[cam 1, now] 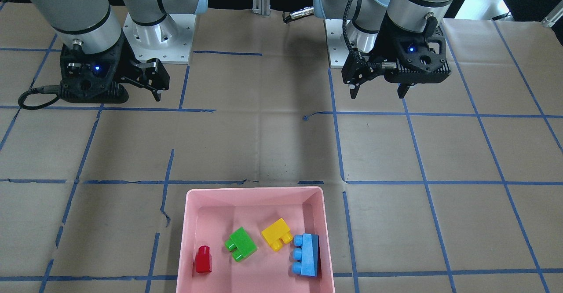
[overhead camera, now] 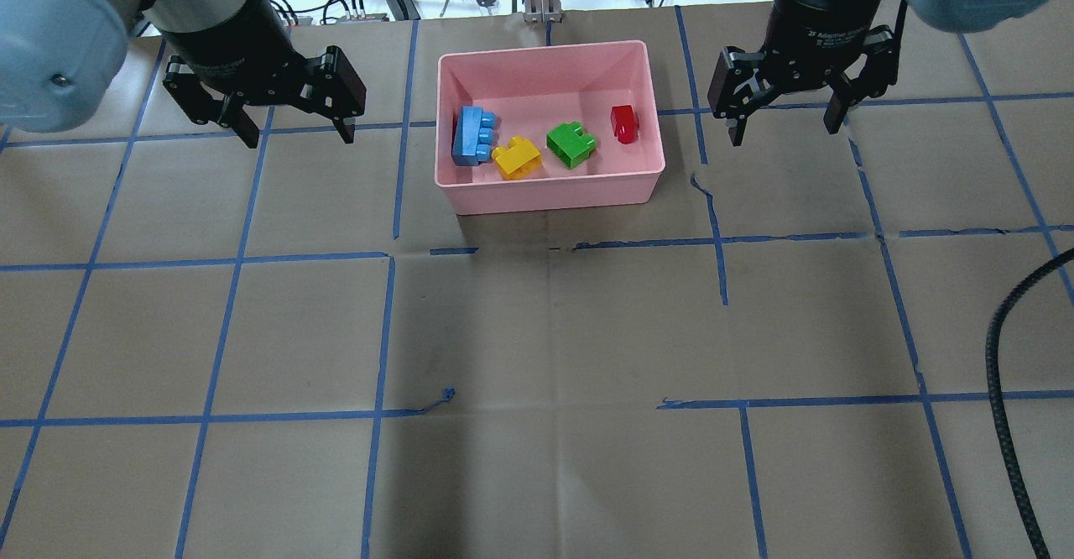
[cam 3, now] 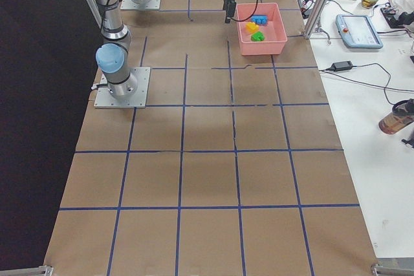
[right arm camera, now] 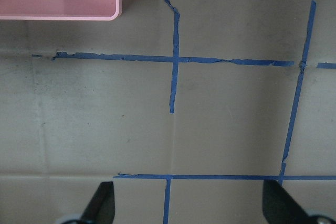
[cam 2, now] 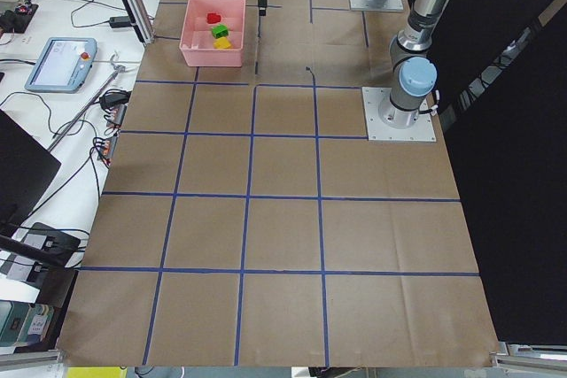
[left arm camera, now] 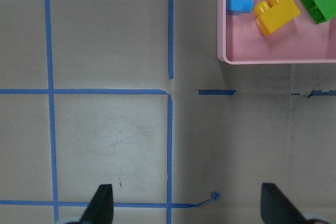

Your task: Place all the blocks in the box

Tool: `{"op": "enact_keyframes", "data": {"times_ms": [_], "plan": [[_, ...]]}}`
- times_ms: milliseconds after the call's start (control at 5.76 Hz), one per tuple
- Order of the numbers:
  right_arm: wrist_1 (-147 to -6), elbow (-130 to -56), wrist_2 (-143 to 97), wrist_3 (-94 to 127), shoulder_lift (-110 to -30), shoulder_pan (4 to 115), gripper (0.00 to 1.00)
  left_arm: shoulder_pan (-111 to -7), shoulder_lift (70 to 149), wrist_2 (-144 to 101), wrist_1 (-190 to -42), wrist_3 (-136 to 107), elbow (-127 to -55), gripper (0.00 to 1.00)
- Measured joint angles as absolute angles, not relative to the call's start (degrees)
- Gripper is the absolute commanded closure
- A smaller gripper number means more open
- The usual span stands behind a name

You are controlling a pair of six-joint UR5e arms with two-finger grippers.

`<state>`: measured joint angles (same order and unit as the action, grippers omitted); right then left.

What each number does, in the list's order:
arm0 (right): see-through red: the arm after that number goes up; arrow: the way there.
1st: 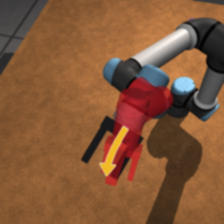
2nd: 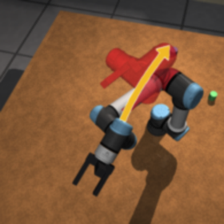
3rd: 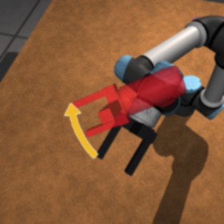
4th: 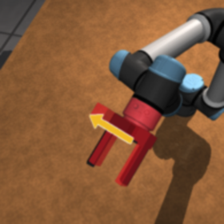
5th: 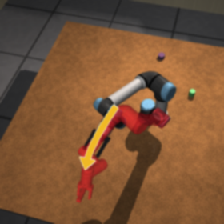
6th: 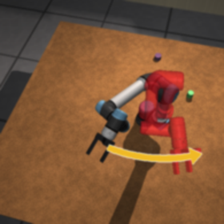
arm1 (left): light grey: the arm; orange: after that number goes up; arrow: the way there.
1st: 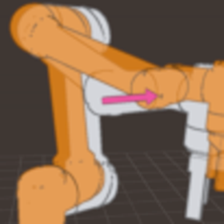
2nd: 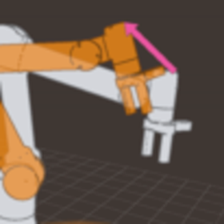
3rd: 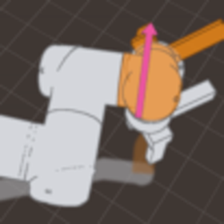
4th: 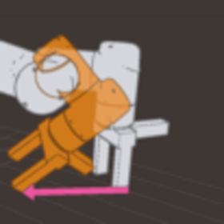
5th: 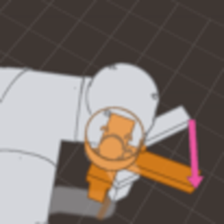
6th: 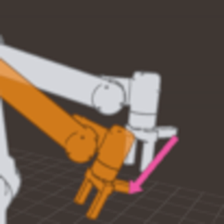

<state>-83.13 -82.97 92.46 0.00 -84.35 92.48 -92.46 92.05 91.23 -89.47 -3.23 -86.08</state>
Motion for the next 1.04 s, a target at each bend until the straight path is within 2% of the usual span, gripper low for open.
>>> {"op": "enact_keyframes", "data": {"times_ms": [1041], "plan": [[-83.2,-83.6,91.4,0.1,-86.4,92.6,0.01,-92.5,91.9,91.2,-89.6,-3.7,-86.0,0.0]]}}
